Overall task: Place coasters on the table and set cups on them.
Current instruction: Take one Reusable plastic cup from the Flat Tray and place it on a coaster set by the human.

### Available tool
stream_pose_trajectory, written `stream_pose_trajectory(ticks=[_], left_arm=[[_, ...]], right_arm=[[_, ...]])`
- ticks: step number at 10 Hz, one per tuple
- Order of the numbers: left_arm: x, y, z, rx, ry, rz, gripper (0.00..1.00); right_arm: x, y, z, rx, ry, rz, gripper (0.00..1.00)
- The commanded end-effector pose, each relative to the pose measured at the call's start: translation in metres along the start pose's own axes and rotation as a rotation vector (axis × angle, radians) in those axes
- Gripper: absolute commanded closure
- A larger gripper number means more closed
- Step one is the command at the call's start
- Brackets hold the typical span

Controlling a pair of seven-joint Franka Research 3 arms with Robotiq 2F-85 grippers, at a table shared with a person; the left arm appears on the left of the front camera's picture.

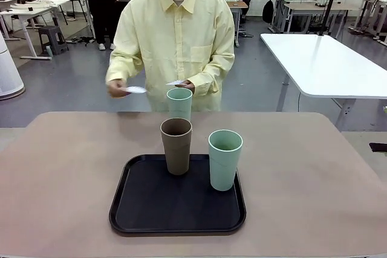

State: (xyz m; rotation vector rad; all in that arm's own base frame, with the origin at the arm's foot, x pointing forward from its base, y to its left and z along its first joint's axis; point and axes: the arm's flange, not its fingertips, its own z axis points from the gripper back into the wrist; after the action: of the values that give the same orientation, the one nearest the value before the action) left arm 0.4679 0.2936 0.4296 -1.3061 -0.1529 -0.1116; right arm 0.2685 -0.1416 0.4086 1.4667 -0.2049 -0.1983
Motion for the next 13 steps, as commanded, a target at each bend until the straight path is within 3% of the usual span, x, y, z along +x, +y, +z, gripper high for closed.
stream_pose_trajectory(ticks=[1,13], left_arm=[[0.0000,-0.0023,0.0005,-0.009,-0.005,-0.006,0.00],[0.0000,-0.0023,0.0005,-0.009,-0.005,-0.006,0.00]], right_arm=[[0.0000,0.0011,0.0004,0.012,0.001,0.007,0.00],[0.0000,0.0011,0.0004,0.012,0.001,0.007,0.00]])
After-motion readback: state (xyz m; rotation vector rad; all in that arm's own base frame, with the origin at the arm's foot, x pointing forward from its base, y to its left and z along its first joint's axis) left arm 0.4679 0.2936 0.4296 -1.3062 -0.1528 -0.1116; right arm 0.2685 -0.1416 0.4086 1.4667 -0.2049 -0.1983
